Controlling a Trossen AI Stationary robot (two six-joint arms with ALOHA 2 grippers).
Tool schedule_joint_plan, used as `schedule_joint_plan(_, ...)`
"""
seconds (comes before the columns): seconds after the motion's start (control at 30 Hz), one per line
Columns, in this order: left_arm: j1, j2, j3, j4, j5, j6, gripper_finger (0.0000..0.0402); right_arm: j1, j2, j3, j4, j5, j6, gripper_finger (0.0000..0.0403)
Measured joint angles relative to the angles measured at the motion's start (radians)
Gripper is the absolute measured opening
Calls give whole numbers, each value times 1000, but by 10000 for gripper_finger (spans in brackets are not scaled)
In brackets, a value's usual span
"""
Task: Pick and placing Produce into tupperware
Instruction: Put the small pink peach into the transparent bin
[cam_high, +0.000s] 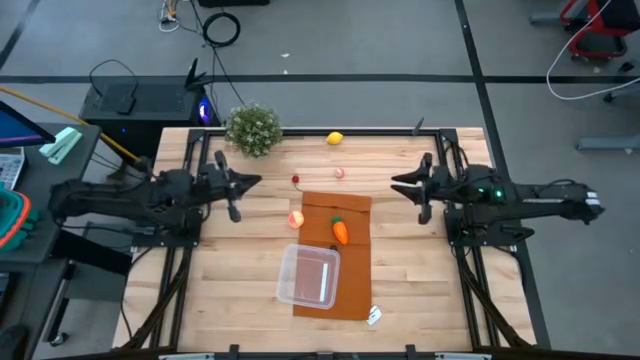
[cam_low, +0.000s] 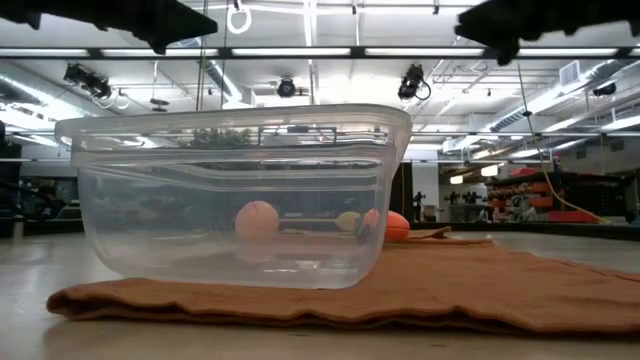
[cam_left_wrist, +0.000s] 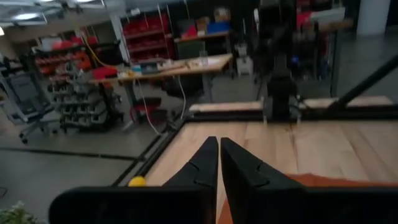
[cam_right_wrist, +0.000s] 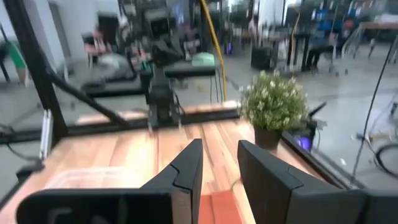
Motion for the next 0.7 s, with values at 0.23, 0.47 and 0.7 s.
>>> schedule_joint_plan(0.23, 0, 79, 90, -72, -1, -83, 14, 0, 259, 279, -207, 36, 27, 78)
schedule_joint_plan(0.47, 0, 140, 187, -236, -90, -209, 26, -3, 413, 448, -500, 161, 137, 78)
schedule_joint_plan(0.7, 0, 241, 244, -410, -132, -351, 46, -27, 508, 461, -635, 182, 346, 78)
